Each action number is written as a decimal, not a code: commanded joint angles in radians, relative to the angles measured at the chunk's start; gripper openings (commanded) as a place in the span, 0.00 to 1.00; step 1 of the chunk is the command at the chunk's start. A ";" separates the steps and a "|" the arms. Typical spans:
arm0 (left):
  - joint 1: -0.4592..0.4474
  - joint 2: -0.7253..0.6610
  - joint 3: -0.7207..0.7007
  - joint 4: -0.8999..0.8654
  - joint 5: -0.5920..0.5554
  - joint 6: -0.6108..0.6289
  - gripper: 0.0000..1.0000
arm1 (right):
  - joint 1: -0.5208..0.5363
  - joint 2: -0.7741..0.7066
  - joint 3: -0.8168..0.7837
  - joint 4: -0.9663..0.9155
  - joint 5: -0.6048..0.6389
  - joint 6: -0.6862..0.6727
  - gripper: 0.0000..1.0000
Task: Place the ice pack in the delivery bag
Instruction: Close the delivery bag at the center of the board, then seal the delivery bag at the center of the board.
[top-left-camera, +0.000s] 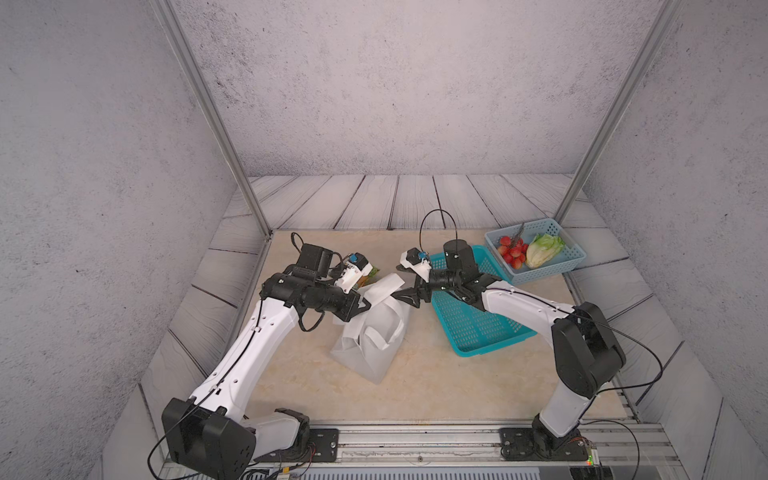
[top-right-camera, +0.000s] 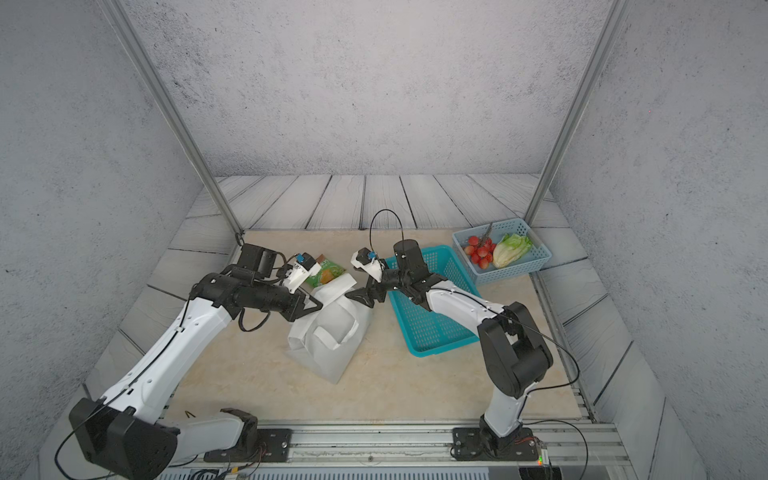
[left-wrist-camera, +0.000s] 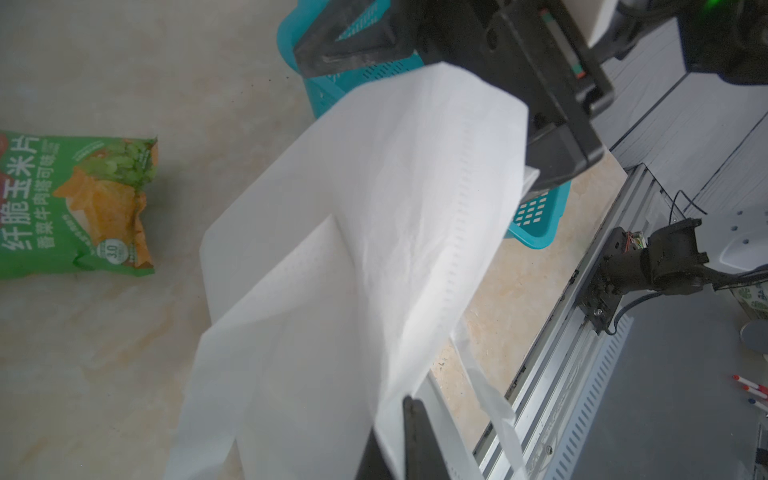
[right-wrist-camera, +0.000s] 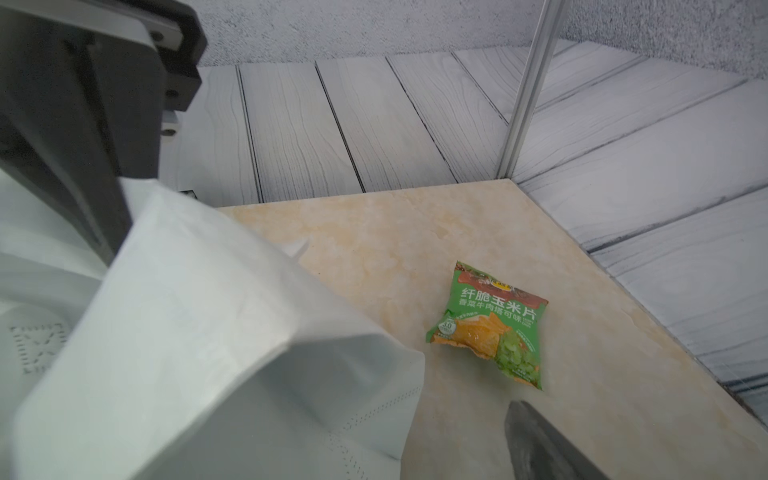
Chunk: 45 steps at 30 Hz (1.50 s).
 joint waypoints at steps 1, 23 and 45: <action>-0.053 0.008 0.067 -0.100 0.047 0.184 0.00 | -0.003 -0.047 -0.019 0.047 -0.088 -0.005 0.95; -0.114 0.158 0.227 -0.327 0.094 0.538 0.00 | 0.017 -0.362 -0.293 -0.091 -0.084 -0.009 0.30; -0.191 0.055 0.099 -0.221 -0.106 0.525 0.00 | -0.004 -0.396 -0.184 -0.285 -0.198 0.016 0.90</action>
